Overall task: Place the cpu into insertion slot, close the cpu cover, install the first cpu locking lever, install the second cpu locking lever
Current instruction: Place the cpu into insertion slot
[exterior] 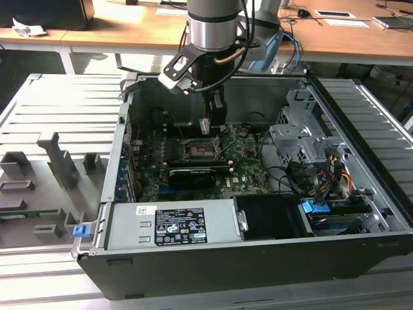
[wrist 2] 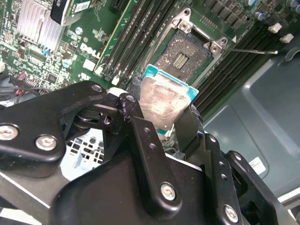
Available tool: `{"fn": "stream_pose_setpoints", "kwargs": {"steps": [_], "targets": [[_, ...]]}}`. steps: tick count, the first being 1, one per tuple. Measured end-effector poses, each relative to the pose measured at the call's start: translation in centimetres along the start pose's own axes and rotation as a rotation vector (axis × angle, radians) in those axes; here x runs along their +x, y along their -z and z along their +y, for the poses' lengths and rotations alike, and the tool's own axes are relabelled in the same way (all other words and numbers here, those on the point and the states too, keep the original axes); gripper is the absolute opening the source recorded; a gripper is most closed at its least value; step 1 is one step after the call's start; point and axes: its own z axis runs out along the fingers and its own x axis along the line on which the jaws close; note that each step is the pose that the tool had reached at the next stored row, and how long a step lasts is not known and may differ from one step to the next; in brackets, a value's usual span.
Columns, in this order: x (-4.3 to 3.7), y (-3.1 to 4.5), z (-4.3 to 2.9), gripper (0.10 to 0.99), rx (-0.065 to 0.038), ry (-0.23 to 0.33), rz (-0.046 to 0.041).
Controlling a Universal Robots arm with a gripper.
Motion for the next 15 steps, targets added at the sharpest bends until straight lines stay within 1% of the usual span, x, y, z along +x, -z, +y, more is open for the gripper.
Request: {"fn": "stream_pose_setpoints", "kwargs": {"steps": [1, 3, 5, 6, 8, 10, 15], "targets": [[0.01, -0.03, -0.13, 0.529, 0.0, 0.0, 0.0001], [0.01, -0.16, -0.18, 0.529, 0.0, -0.003, -0.0001], [0.0, -0.53, -0.22, 0.529, -0.001, -0.049, -0.0043], [0.0, -0.84, -0.37, 0.529, -0.001, -0.062, -0.0054], [0.0, -1.55, -0.74, 0.529, -0.001, -0.062, -0.0032], [0.0, -2.07, -0.8, 0.529, 0.001, -0.062, -0.0033], [-0.02, -2.88, -0.88, 0.529, 0.002, -0.062, -0.0031]]}}
